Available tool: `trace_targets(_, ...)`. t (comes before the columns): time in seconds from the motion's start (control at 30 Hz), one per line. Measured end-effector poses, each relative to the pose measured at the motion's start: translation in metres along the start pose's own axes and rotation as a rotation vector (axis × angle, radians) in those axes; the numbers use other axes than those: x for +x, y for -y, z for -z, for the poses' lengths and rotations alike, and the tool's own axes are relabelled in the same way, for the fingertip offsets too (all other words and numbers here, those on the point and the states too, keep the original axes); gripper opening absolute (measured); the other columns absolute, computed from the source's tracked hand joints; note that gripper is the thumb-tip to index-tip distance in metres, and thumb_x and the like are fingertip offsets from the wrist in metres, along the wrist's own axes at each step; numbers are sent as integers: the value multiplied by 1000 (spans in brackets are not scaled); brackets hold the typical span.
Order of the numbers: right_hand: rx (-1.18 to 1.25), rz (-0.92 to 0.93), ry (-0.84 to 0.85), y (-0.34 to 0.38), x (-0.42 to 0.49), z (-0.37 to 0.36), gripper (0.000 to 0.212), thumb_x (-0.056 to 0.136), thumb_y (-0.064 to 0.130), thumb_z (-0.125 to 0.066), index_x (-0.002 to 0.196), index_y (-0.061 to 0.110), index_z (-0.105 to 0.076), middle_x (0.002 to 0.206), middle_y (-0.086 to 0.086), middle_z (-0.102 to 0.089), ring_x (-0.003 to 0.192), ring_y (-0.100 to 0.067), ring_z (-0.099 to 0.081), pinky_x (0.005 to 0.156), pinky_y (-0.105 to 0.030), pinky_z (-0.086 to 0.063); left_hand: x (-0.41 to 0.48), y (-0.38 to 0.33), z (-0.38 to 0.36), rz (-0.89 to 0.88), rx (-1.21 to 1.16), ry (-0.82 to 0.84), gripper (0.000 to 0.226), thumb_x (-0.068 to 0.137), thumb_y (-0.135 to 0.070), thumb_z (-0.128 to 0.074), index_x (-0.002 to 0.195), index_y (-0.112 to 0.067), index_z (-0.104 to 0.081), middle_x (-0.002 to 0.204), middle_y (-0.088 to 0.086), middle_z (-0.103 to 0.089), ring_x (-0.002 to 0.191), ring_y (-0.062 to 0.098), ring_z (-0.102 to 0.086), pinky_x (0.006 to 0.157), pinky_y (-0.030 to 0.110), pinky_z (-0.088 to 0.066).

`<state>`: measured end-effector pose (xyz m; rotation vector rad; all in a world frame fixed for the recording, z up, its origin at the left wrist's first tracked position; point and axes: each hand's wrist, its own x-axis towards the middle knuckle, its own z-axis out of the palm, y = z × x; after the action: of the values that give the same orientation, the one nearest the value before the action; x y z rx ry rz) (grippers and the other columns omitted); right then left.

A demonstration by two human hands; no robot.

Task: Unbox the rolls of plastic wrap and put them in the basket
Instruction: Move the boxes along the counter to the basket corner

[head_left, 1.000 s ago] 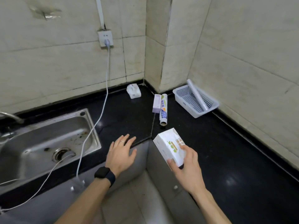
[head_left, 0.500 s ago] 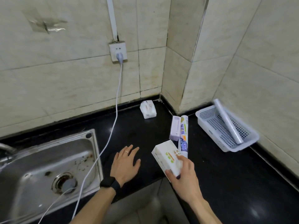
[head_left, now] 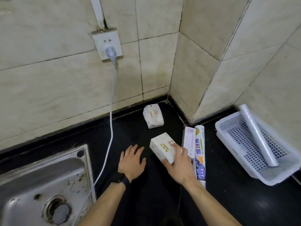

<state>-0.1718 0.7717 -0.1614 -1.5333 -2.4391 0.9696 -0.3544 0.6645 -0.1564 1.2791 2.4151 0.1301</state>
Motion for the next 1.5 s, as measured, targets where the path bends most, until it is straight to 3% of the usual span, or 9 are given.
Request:
trace_targets(0.13, -7, -92, 10, 6, 39, -15, 74, 88, 54, -60, 146, 30, -21, 146, -8, -27, 122, -38, -44, 97, -49, -43, 47, 9, -16, -12, -10, 49, 59, 99, -48, -39, 154, -33, -26, 164, 0, -18, 151, 21, -10, 122, 46, -11)
trace_targets(0.3, -56, -115, -33, 22, 78, -39, 78, 90, 49, -61, 152, 24, -20, 145, -12, -28, 121, -40, -44, 100, -48, -43, 76, 29, -51, 14, -23, 96, 60, 98, -54, -37, 154, -43, -19, 166, 1, -5, 152, 26, 0, 120, 55, -7)
trace_targets(0.53, -129, -168, -33, 19, 92, -69, 87, 85, 43, -69, 151, 26, -15, 151, -12, -20, 133, -41, -34, 100, -48, -44, 79, 45, -87, 21, -6, 65, 63, 96, -64, -24, 152, -51, 1, 166, -4, 11, 151, 26, 11, 116, 63, 3)
trace_targets(0.73, -155, -202, 93, 26, 92, -51, 90, 88, 50, -64, 155, 27, -9, 163, -14, 0, 146, -44, -15, 113, -52, -36, 78, 44, -89, 12, -6, 78, 64, 98, -61, -27, 154, -47, 1, 165, -3, 14, 151, 28, 14, 116, 65, 4)
trace_targets(0.9, -24, -103, -116, 23, 55, 3, 63, 90, 43, -65, 142, 16, -43, 149, -6, -45, 128, -27, -51, 101, -39, -48, 79, 23, -62, 44, -133, 72, 60, 101, -48, -34, 156, -39, -11, 166, 6, 2, 152, 27, 3, 120, 59, -4)
trace_targets(1.0, -37, -172, -274, -1, 12, 30, 55, 91, 42, -66, 136, 15, -50, 139, -2, -55, 122, -24, -54, 95, -38, -51, 83, -9, -39, -81, -161, -85, 61, 101, -38, -43, 156, -29, -21, 164, 16, -11, 150, 33, -12, 119, 59, -15)
trace_targets(1.1, -41, -324, -290, -36, -29, 40, 54, 89, 37, -71, 132, 9, -54, 134, -10, -57, 116, -32, -56, 94, -41, -49, 87, -58, -32, -335, -135, -249, 58, 97, -33, -49, 152, -18, -37, 160, 20, -23, 145, 38, -26, 112, 60, -28)
trace_targets(1.23, -23, -593, -132, -77, -58, 37, 75, 90, 51, -65, 146, 8, -40, 148, -15, -44, 132, -35, -43, 108, -41, -39, 78, -126, -48, -535, -69, -147, 64, 96, -40, -46, 155, -24, -28, 164, 10, -17, 151, 30, -16, 121, 55, -15)
trace_targets(1.5, 37, -611, -70, -97, -48, 13, 91, 85, 65, -59, 152, 12, -27, 151, -11, -38, 134, -32, -40, 103, -43, -43, 57, -146, -95, -516, 137, 13, 64, 100, -39, -36, 158, -23, -14, 165, -3, -3, 153, 19, -8, 121, 53, -13)
